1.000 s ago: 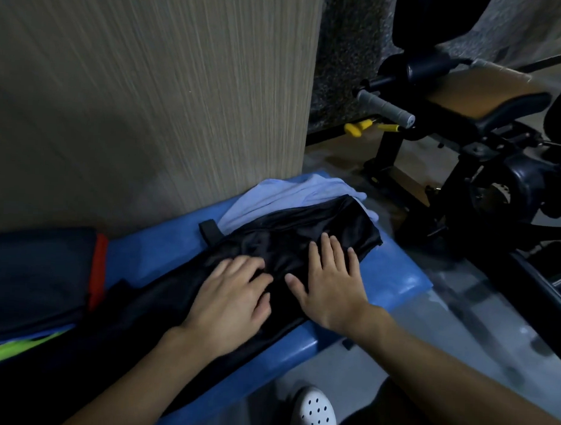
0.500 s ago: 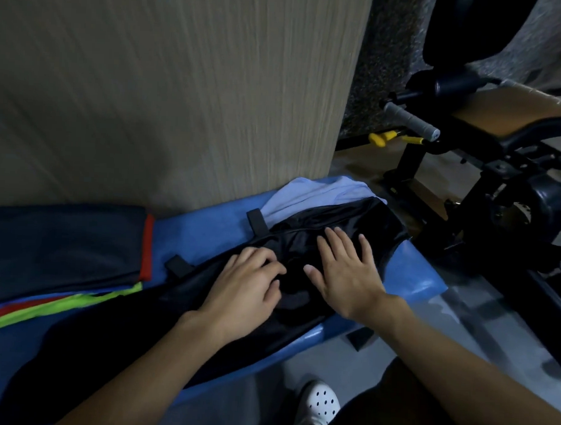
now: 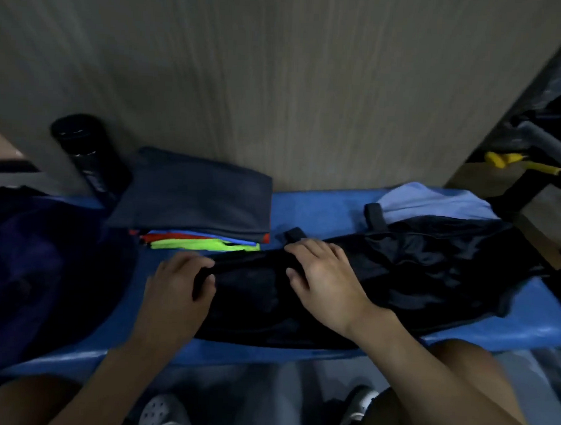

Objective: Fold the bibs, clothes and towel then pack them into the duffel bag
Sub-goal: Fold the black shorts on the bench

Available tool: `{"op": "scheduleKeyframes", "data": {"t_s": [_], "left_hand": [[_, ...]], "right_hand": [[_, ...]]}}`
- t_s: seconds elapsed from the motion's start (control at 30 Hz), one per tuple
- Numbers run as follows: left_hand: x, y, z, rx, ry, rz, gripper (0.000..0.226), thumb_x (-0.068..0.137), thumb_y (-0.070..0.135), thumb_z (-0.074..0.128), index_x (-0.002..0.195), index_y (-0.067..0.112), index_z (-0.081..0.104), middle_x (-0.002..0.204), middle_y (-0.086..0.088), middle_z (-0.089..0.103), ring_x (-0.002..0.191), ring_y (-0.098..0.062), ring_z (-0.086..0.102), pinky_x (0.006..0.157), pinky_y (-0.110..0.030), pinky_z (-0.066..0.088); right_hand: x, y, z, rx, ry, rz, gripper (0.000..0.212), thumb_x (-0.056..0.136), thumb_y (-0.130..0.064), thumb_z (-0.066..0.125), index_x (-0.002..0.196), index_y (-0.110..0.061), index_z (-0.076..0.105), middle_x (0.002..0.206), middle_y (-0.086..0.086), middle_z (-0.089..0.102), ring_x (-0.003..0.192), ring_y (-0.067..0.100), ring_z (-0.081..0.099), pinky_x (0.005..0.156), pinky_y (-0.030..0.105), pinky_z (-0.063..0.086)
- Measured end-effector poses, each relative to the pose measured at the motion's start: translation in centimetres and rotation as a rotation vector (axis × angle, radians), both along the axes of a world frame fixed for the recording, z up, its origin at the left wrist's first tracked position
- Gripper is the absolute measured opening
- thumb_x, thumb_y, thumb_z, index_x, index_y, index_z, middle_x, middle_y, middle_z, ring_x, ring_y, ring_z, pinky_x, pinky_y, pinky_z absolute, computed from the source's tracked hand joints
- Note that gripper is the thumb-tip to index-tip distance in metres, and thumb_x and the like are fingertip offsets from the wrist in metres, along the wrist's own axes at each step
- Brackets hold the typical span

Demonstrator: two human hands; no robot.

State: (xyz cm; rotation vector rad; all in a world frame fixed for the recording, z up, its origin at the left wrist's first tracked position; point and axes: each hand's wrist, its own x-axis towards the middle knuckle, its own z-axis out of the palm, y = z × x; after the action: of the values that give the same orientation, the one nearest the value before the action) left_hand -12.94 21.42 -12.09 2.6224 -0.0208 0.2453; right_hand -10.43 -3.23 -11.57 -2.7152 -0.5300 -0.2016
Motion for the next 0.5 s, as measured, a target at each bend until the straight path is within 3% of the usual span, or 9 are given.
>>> {"op": "scheduleKeyframes", "data": {"t_s": [0.07, 0.13, 0.2, 0.27, 0.4, 0.5], "left_hand": [[-0.3, 1.1, -0.3, -0.151, 0.078, 0.078, 0.025, 0.092, 0.023, 0.065, 0.117, 0.02, 0.062, 0.116, 0.0, 0.058, 0.105, -0.017, 0.056, 0.09, -0.026, 0.043], [-0.4, 1.5, -0.1, -0.248, 0.187, 0.098, 0.028, 0.094, 0.027, 0.064, 0.121, 0.028, 0.055, 0.11, 0.007, 0.059, 0.094, -0.003, 0.055, 0.073, -0.01, 0.038], [-0.4, 1.8, -0.1, -0.314, 0.218, 0.101, 0.026, 0.094, 0.025, 0.064, 0.116, 0.034, 0.052, 0.099, 0.014, 0.06, 0.088, 0.003, 0.054, 0.063, -0.007, 0.038], [-0.4, 2.3, -0.4, -0.334, 0.195, 0.105, 0.027, 0.092, 0.017, 0.067, 0.109, 0.035, 0.056, 0.093, 0.016, 0.061, 0.089, 0.004, 0.055, 0.064, -0.001, 0.037], [-0.5, 3.1, -0.6, -0.304, 0.288, -0.004, 0.036, 0.09, 0.011, 0.067, 0.106, 0.04, 0.055, 0.091, 0.013, 0.06, 0.093, 0.004, 0.055, 0.072, 0.0, 0.037], [-0.2, 3.8, -0.9, -0.303, 0.356, -0.088, 0.038, 0.088, 0.015, 0.07, 0.109, 0.043, 0.055, 0.09, 0.011, 0.06, 0.095, -0.002, 0.058, 0.084, -0.014, 0.042]], "right_hand": [[0.8, 1.7, -0.4, -0.028, -0.015, 0.008, 0.039, 0.096, -0.03, 0.052, 0.133, -0.019, 0.054, 0.127, -0.002, 0.059, 0.124, 0.021, 0.048, 0.102, 0.038, 0.034], [1.5, 3.1, -0.7, -0.048, -0.044, -0.014, 0.034, 0.096, -0.03, 0.053, 0.128, -0.02, 0.059, 0.119, -0.002, 0.065, 0.116, 0.023, 0.053, 0.093, 0.04, 0.037], [2.2, 4.1, -1.1, -0.076, -0.042, -0.038, 0.029, 0.098, -0.033, 0.05, 0.123, -0.022, 0.061, 0.112, -0.004, 0.068, 0.108, 0.024, 0.053, 0.088, 0.04, 0.036], [3.0, 4.8, -1.5, -0.101, -0.013, -0.042, 0.028, 0.1, -0.037, 0.047, 0.121, -0.024, 0.062, 0.108, -0.005, 0.069, 0.105, 0.024, 0.052, 0.086, 0.04, 0.034], [3.6, 5.1, -2.0, -0.133, 0.027, -0.018, 0.031, 0.094, -0.035, 0.058, 0.123, -0.024, 0.062, 0.108, -0.004, 0.069, 0.104, 0.025, 0.052, 0.085, 0.04, 0.032], [3.4, 5.0, -2.0, -0.142, 0.031, 0.008, 0.029, 0.088, -0.023, 0.065, 0.117, -0.024, 0.067, 0.103, -0.004, 0.066, 0.101, 0.025, 0.051, 0.08, 0.036, 0.028]]}}
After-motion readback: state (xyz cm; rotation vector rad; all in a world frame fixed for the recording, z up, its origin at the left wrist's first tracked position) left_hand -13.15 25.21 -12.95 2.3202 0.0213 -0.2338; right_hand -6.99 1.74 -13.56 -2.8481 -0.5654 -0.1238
